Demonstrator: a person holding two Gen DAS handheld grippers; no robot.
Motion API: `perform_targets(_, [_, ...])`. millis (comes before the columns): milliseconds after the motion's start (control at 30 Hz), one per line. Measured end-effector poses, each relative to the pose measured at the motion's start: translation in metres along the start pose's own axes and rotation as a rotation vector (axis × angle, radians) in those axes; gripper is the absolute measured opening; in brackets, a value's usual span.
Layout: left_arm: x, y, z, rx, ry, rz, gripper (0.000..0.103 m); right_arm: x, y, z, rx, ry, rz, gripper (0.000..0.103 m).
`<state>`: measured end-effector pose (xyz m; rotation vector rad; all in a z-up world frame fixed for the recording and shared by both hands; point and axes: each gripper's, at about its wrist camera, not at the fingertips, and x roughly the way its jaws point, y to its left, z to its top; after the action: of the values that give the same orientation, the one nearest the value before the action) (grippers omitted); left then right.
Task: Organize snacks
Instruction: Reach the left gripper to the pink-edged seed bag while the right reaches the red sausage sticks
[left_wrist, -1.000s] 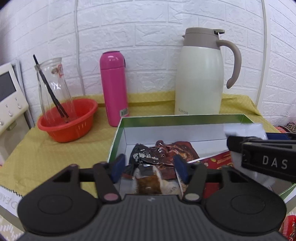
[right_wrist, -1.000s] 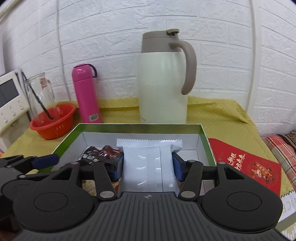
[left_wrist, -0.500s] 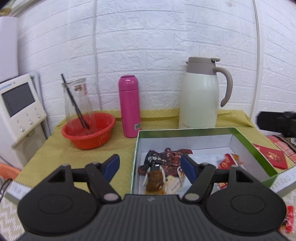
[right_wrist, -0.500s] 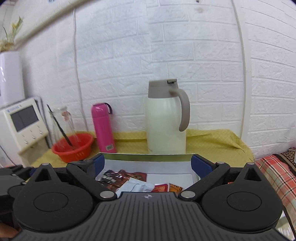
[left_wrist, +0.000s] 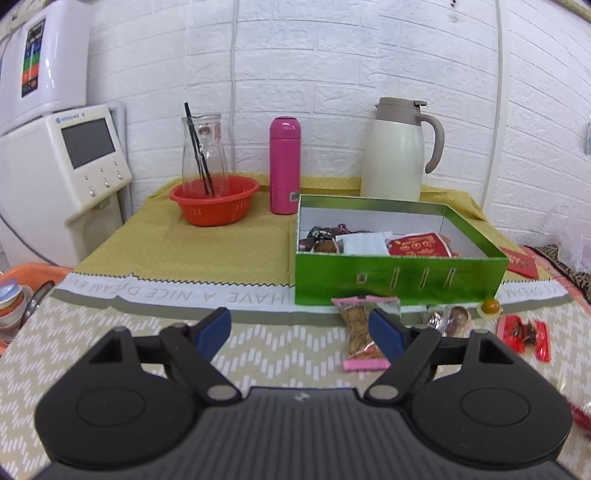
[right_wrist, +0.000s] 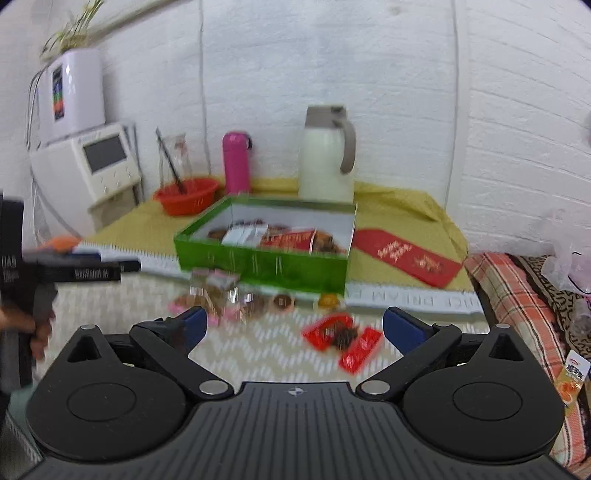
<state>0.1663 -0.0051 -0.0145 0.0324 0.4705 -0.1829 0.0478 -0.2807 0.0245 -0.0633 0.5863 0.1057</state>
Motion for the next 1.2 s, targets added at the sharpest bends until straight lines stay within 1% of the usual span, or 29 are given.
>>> perform_targets(33, [0.000, -0.002, -0.003, 0.015, 0.000, 0.004, 0.093, 0.003, 0.001, -0.011, -0.028, 0.031, -0.015, 0.103])
perform_targets(100, [0.002, -0.006, -0.009, 0.051, 0.005, 0.005, 0.093, 0.011, 0.001, -0.025, -0.041, 0.079, -0.055, 0.103])
perform_targets(233, [0.012, -0.011, -0.019, 0.093, 0.020, 0.018, 0.093, 0.029, -0.002, -0.037, -0.049, 0.139, -0.063, 0.103])
perform_targets(367, [0.023, -0.007, -0.024, 0.079, 0.053, 0.009, 0.093, 0.048, -0.005, -0.048, -0.072, 0.225, -0.025, 0.103])
perform_targets(433, [0.025, -0.003, -0.024, 0.057, 0.057, -0.004, 0.093, 0.051, -0.008, -0.054, -0.067, 0.245, 0.015, 0.103])
perform_targets(500, [0.026, 0.000, -0.023, 0.040, 0.053, -0.012, 0.093, 0.055, -0.011, -0.059, -0.059, 0.260, 0.042, 0.103])
perform_targets(567, [0.029, 0.001, -0.021, 0.040, 0.054, -0.014, 0.093, 0.060, -0.015, -0.064, -0.045, 0.280, 0.043, 0.103])
perform_targets(633, [0.033, -0.001, -0.021, 0.049, 0.057, -0.010, 0.093, 0.062, -0.023, -0.066, 0.000, 0.272, 0.062, 0.103])
perform_targets(800, [0.054, -0.009, -0.024, 0.088, 0.097, 0.006, 0.093, 0.065, -0.026, -0.065, -0.021, 0.271, 0.074, 0.103])
perform_targets(900, [0.067, -0.014, -0.024, 0.099, 0.113, 0.020, 0.093, 0.059, -0.024, -0.064, -0.052, 0.246, 0.110, 0.103])
perform_targets(933, [0.071, -0.014, -0.023, 0.099, 0.115, 0.031, 0.093, 0.056, -0.023, -0.062, -0.058, 0.234, 0.106, 0.097])
perform_targets(967, [0.075, -0.015, -0.021, 0.099, 0.117, 0.040, 0.093, 0.054, -0.022, -0.059, -0.046, 0.237, 0.108, 0.075])
perform_targets(1000, [0.078, -0.015, -0.019, 0.095, 0.118, 0.049, 0.093, 0.053, -0.020, -0.059, -0.049, 0.240, 0.104, 0.064])
perform_targets(1067, [0.080, -0.015, -0.016, 0.089, 0.111, 0.051, 0.093, 0.052, -0.013, -0.060, -0.090, 0.226, 0.083, 0.063])
perform_targets(1100, [0.080, -0.015, -0.015, 0.088, 0.100, 0.038, 0.093, 0.050, -0.010, -0.061, -0.107, 0.216, 0.073, 0.059])
perform_targets(1200, [0.081, -0.014, -0.013, 0.072, 0.073, -0.067, 0.093, 0.049, -0.008, -0.062, -0.124, 0.202, 0.071, 0.057])
